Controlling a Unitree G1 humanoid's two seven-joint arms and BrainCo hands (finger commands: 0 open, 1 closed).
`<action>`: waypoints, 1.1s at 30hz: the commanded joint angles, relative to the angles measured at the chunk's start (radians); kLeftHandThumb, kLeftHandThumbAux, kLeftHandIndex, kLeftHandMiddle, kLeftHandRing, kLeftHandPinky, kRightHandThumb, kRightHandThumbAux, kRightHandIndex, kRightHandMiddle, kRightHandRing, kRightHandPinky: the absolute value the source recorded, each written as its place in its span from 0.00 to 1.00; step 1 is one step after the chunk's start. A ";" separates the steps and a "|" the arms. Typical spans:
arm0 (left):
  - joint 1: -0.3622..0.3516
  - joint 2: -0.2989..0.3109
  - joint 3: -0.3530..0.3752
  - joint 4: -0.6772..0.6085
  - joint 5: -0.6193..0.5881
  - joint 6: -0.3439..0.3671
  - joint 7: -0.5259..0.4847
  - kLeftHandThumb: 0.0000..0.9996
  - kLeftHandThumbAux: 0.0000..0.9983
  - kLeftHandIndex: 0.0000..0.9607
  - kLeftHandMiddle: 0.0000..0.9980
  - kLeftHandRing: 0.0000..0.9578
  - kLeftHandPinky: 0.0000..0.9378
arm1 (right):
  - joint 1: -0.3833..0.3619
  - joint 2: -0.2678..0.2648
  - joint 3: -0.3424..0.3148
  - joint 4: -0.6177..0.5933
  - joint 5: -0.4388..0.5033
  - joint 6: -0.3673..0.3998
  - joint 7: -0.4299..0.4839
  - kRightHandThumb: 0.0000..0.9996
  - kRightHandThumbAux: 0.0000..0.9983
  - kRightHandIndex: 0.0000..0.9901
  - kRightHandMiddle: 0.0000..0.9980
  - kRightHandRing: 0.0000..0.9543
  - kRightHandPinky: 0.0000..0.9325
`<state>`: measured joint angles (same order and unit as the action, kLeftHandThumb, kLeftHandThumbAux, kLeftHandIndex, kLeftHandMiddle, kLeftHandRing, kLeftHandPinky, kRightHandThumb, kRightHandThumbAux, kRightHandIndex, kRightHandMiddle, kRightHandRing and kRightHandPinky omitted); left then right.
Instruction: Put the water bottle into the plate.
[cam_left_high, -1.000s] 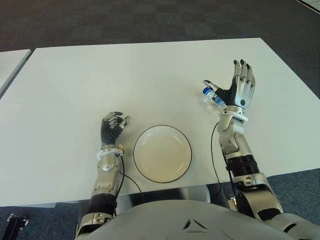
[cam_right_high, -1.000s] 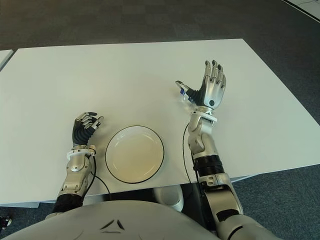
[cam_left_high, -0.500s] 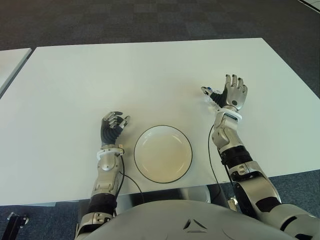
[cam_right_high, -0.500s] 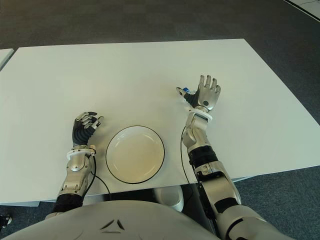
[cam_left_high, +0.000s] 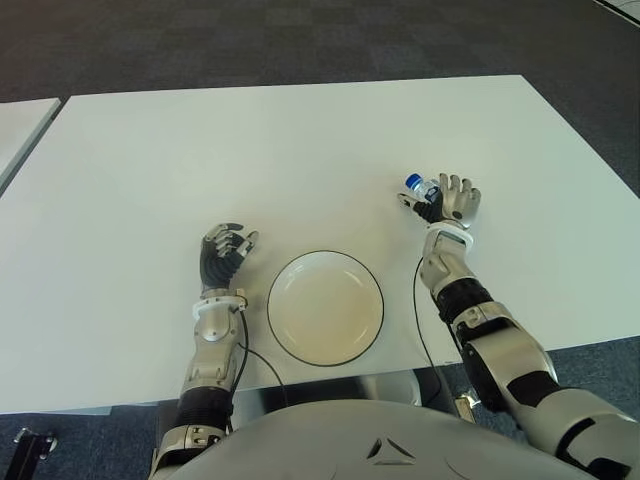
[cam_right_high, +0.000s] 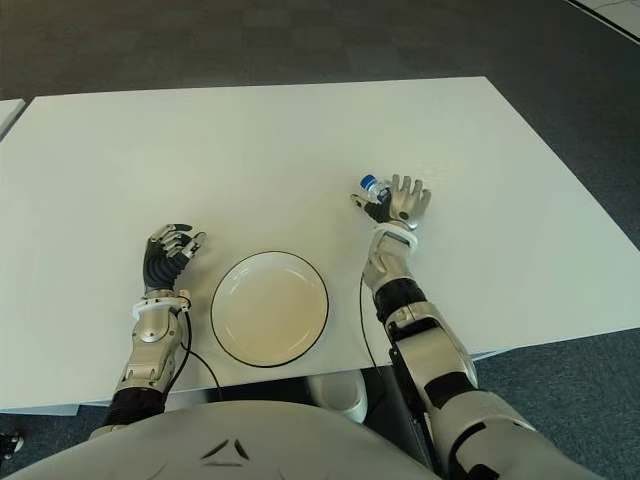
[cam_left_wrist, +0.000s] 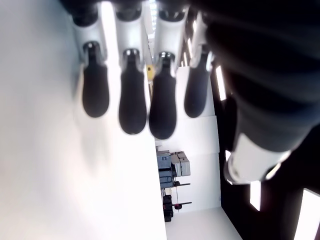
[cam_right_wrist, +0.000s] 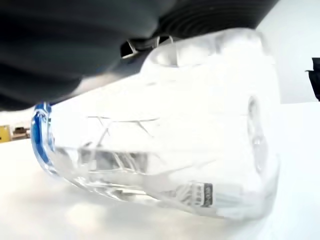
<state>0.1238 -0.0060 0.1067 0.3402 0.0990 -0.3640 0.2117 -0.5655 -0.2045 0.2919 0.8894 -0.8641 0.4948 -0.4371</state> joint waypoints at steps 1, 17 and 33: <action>0.011 0.001 0.004 0.004 0.008 0.032 0.017 0.71 0.71 0.45 0.61 0.63 0.60 | -0.038 0.022 0.018 0.177 0.062 -0.061 0.026 0.64 0.22 0.00 0.00 0.00 0.00; 0.016 -0.001 0.010 -0.002 0.001 0.027 0.017 0.71 0.71 0.45 0.63 0.65 0.63 | -0.077 0.041 0.074 0.366 0.102 -0.087 0.051 0.61 0.27 0.00 0.00 0.00 0.00; 0.008 0.004 0.020 0.013 -0.007 0.011 0.015 0.71 0.71 0.45 0.65 0.66 0.64 | -0.048 0.028 0.030 0.364 0.211 -0.178 0.025 0.56 0.41 0.00 0.00 0.00 0.01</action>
<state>0.1309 -0.0060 0.1178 0.3270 0.0939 -0.3549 0.2122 -0.7218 -0.2146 0.3438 1.2139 -0.7264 0.3504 -0.4538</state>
